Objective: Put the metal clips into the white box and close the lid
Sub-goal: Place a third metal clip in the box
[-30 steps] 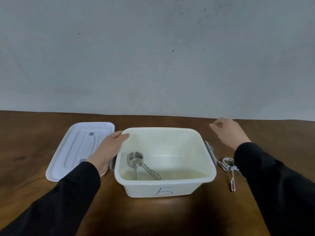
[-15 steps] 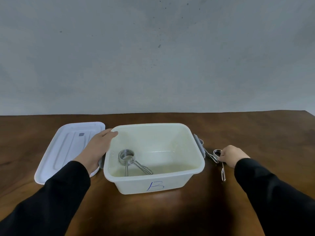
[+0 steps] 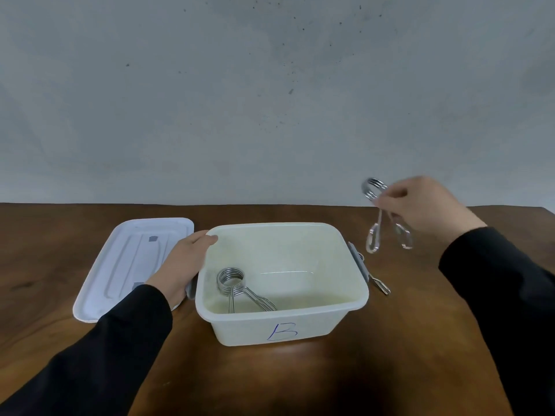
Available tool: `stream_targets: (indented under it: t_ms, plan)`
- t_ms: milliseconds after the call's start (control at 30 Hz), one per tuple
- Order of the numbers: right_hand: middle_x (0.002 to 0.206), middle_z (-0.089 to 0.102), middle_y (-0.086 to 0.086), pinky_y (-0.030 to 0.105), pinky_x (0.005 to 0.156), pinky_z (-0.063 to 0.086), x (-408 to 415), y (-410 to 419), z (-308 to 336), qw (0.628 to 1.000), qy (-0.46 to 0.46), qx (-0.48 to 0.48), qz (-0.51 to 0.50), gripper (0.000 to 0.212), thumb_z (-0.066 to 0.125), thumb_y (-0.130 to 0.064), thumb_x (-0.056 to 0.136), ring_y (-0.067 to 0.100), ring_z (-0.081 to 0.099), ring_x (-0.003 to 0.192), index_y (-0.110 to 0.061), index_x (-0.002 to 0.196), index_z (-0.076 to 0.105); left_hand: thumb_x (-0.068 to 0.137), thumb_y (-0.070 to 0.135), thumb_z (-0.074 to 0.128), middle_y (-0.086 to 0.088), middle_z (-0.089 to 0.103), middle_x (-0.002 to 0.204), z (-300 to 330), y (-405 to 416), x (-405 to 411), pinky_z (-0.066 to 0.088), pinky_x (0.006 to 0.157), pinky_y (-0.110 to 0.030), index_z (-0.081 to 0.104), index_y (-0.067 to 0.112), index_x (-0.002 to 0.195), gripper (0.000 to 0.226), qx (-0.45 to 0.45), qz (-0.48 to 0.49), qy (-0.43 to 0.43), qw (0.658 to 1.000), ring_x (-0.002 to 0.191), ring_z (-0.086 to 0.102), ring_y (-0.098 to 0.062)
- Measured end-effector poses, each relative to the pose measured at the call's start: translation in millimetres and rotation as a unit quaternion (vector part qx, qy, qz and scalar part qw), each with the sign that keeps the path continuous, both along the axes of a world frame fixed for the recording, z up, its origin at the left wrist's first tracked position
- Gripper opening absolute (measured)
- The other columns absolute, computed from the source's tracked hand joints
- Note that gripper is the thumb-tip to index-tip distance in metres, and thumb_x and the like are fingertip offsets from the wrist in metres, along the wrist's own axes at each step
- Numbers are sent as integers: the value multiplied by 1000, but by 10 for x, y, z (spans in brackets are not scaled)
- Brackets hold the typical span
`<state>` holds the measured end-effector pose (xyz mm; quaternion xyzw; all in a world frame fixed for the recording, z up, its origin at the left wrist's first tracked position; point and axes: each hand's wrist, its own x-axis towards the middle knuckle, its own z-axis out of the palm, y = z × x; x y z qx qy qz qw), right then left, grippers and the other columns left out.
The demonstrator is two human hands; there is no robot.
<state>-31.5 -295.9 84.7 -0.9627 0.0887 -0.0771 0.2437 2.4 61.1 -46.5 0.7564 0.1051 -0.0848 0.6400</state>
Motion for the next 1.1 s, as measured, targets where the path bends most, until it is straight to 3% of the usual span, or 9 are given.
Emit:
stream_targets:
  t_ms: [133, 333, 433, 567, 733, 833, 933, 1000, 1100]
  plan:
    - [66, 70, 14, 32, 58, 51, 53, 782, 17, 992, 59, 30, 108, 29, 71, -38, 83, 19, 60, 54, -13, 70, 74, 105, 31, 50, -4, 75, 102, 2, 11, -1, 49, 61, -31, 70, 25, 112, 22, -5, -3, 0, 1000, 82, 67, -22]
    - [56, 51, 2, 26, 49, 32, 371, 1231, -884, 952, 218, -189, 106, 34, 56, -31, 88, 23, 50, 56, -11, 61, 50, 105, 32, 50, -4, 76, 111, -6, 37, 7, 55, 76, -35, 71, 24, 120, 27, -9, -13, 2, 1000, 102, 70, -26]
    - [62, 50, -1, 27, 64, 40, 446, 1275, -1237, 940, 244, -220, 95, 29, 58, -29, 91, 24, 56, 68, -14, 68, 48, 105, 31, 50, -2, 77, 104, 17, 38, 6, 53, 67, -31, 72, 25, 114, 25, -5, -18, -2, 1000, 89, 70, -20]
    - [77, 54, 2, 29, 71, 41, 522, 1352, -1442, 931, 254, -237, 113, 17, 57, -27, 94, 25, 52, 78, -12, 86, 54, 104, 33, 50, 0, 76, 110, 0, 56, 32, 56, 80, -35, 71, 26, 118, 27, -6, -18, 2, 1000, 102, 70, -22]
    - [64, 41, -2, 28, 74, 39, 571, 1357, -1521, 915, 276, -267, 126, 38, 59, -25, 93, 27, 50, 79, -17, 61, 39, 104, 33, 51, 1, 76, 109, -27, 61, 64, 53, 77, -33, 72, 26, 118, 26, 2, -13, 0, 1000, 103, 69, -21]
    - [73, 56, 2, 30, 76, 45, 603, 1332, -1346, 925, 255, -237, 151, 31, 55, -37, 91, 28, 56, 78, -9, 78, 60, 103, 32, 52, 2, 76, 109, -43, 67, 85, 54, 79, -33, 72, 27, 118, 25, 2, -12, 2, 1000, 103, 69, -20]
    - [75, 71, 12, 37, 72, 56, 739, 1026, -974, 992, 44, -95, 70, 47, 46, -47, 97, 33, 68, 72, -9, 81, 69, 103, 34, 53, 2, 77, 109, -65, 84, 110, 55, 82, -35, 73, 28, 118, 26, 9, -19, 2, 1000, 103, 70, -21]
    - [76, 71, 16, 39, 70, 56, 826, 634, -763, 995, -83, -50, -7, 48, 44, -41, 100, 37, 66, 73, -6, 77, 66, 102, 35, 52, 1, 77, 109, -79, 85, 117, 56, 82, -36, 74, 28, 118, 27, 12, -21, 0, 1000, 104, 70, -22]
    - [90, 72, 18, 40, 76, 54, 891, 73, -858, 996, 16, -69, -62, 35, 46, -30, 101, 35, 65, 79, -2, 92, 65, 103, 35, 52, 1, 77, 109, -78, 66, 116, 55, 79, -35, 72, 28, 118, 26, 14, -14, 4, 1000, 103, 70, -22]
